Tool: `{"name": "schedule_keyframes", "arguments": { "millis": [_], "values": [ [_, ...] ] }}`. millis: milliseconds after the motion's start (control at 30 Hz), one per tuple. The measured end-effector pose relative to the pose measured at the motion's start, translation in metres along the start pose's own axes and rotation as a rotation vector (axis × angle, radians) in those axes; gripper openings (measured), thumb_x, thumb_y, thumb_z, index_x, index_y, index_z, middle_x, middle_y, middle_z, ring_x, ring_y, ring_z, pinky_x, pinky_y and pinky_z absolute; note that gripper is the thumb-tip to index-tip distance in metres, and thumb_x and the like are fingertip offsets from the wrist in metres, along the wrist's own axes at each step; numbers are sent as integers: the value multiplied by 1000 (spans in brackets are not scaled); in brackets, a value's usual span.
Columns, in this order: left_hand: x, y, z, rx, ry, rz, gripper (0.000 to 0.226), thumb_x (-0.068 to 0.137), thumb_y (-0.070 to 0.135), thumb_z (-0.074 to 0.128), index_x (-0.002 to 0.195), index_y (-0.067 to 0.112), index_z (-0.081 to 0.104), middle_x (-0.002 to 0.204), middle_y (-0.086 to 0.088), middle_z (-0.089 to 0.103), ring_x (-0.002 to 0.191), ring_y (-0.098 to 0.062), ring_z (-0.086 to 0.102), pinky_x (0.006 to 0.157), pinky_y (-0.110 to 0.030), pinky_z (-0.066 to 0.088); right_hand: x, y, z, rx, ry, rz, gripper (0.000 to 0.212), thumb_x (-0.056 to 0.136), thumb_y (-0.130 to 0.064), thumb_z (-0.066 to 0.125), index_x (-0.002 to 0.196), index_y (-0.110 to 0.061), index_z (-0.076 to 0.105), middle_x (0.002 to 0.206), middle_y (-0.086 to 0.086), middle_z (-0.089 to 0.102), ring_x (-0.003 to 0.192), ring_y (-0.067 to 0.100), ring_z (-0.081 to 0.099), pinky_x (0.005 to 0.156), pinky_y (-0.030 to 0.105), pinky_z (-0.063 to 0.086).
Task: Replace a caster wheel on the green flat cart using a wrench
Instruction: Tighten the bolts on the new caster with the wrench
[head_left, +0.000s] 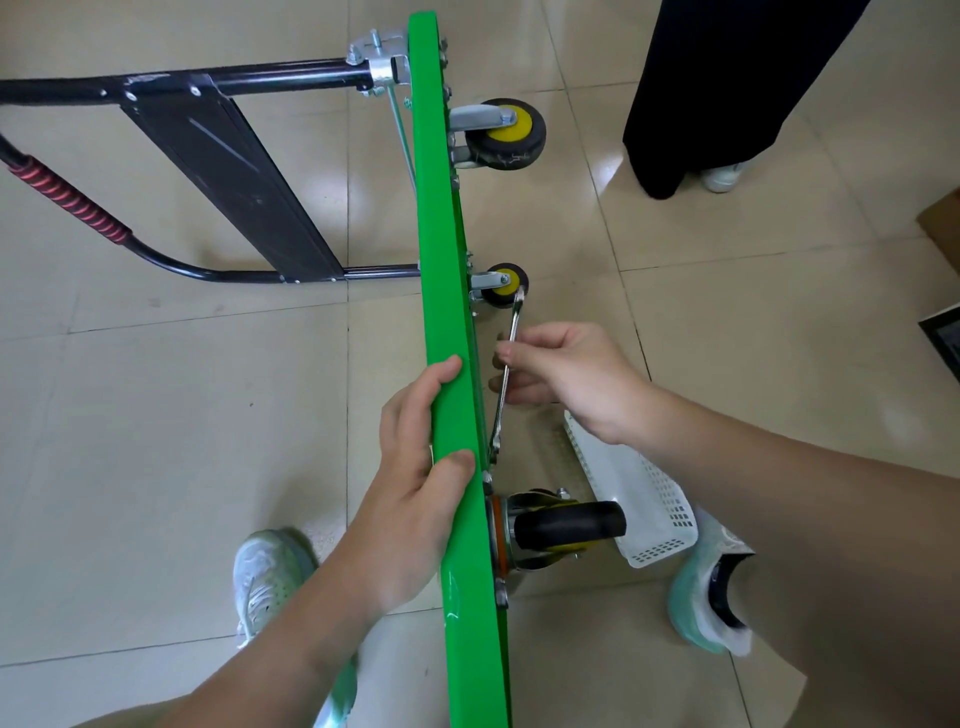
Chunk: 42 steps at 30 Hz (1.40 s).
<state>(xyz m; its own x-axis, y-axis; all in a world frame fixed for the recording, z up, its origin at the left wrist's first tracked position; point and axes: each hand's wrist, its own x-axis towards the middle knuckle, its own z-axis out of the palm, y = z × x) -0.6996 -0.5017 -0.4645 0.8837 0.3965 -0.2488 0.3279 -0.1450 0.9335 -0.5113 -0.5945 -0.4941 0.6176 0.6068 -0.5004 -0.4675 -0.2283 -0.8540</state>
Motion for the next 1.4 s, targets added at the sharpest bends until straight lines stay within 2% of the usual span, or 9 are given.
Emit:
{"name": "schedule_keyframes", "arguments": {
  "millis": [133, 267, 367, 600, 800, 1000, 1233, 1333, 1400],
  "values": [
    [0, -2, 1, 8, 13, 16, 66, 86, 35, 44, 145, 60, 26, 148, 30, 29, 140, 15, 28, 113, -9, 25, -26, -23, 0, 54, -72, -117, 15, 88, 1, 71, 98, -9, 71, 81, 4, 77, 77, 21, 75, 67, 27, 60],
    [-1, -4, 2, 14, 39, 21, 68, 82, 46, 43, 147, 61, 28, 152, 23, 30, 145, 6, 29, 125, -34, 25, -52, -19, 0, 21, -139, -168, 21, 83, 6, 73, 95, -12, 73, 84, 5, 78, 80, 18, 75, 70, 29, 61],
    [-1, -5, 3, 6, 47, 22, 67, 80, 49, 42, 144, 65, 28, 154, 22, 31, 146, 0, 32, 125, -45, 28, -61, -10, 1, 3, -148, -201, 25, 79, 8, 76, 95, -12, 74, 87, 3, 78, 83, 14, 74, 78, 28, 61],
    [-1, -9, 3, -13, 59, 21, 69, 81, 47, 43, 147, 63, 30, 157, 11, 35, 147, -15, 38, 122, -55, 31, -68, 3, 9, -12, -155, -256, 27, 76, 11, 78, 93, -10, 74, 85, -1, 77, 81, 10, 72, 82, 24, 58],
    [-2, -8, 4, -20, 53, 9, 70, 79, 49, 43, 145, 66, 30, 152, 21, 34, 144, -8, 39, 122, -52, 33, -57, 6, 9, -35, -103, -192, 23, 78, 2, 80, 89, -18, 76, 88, 8, 78, 85, 20, 75, 84, 37, 60],
    [-1, -9, 3, -24, 56, 10, 71, 79, 48, 43, 146, 64, 31, 155, 19, 34, 146, -7, 37, 123, -51, 31, -55, 12, 15, -94, -120, -233, 27, 77, 2, 82, 91, -20, 77, 87, 6, 78, 86, 18, 74, 92, 42, 59],
    [-2, -5, 4, -31, 32, 7, 67, 80, 48, 43, 143, 68, 29, 154, 22, 32, 146, -5, 36, 123, -48, 31, -36, 15, 12, -43, -117, -187, 22, 81, 4, 76, 95, -13, 76, 92, 11, 78, 87, 22, 75, 84, 37, 61],
    [-2, -4, 3, -12, 31, 12, 65, 81, 46, 43, 139, 73, 28, 149, 34, 29, 145, 5, 31, 125, -42, 29, -21, 19, 10, -68, -107, -148, 23, 85, 0, 76, 107, -5, 74, 96, 11, 78, 89, 21, 75, 79, 32, 61],
    [-1, -3, 3, -6, 30, 16, 66, 79, 49, 42, 138, 74, 28, 144, 42, 28, 145, 9, 29, 126, -35, 27, -10, 22, 9, -99, -102, -116, 19, 87, -4, 75, 106, -7, 75, 95, 9, 78, 88, 20, 76, 77, 30, 61]
  ]
}}
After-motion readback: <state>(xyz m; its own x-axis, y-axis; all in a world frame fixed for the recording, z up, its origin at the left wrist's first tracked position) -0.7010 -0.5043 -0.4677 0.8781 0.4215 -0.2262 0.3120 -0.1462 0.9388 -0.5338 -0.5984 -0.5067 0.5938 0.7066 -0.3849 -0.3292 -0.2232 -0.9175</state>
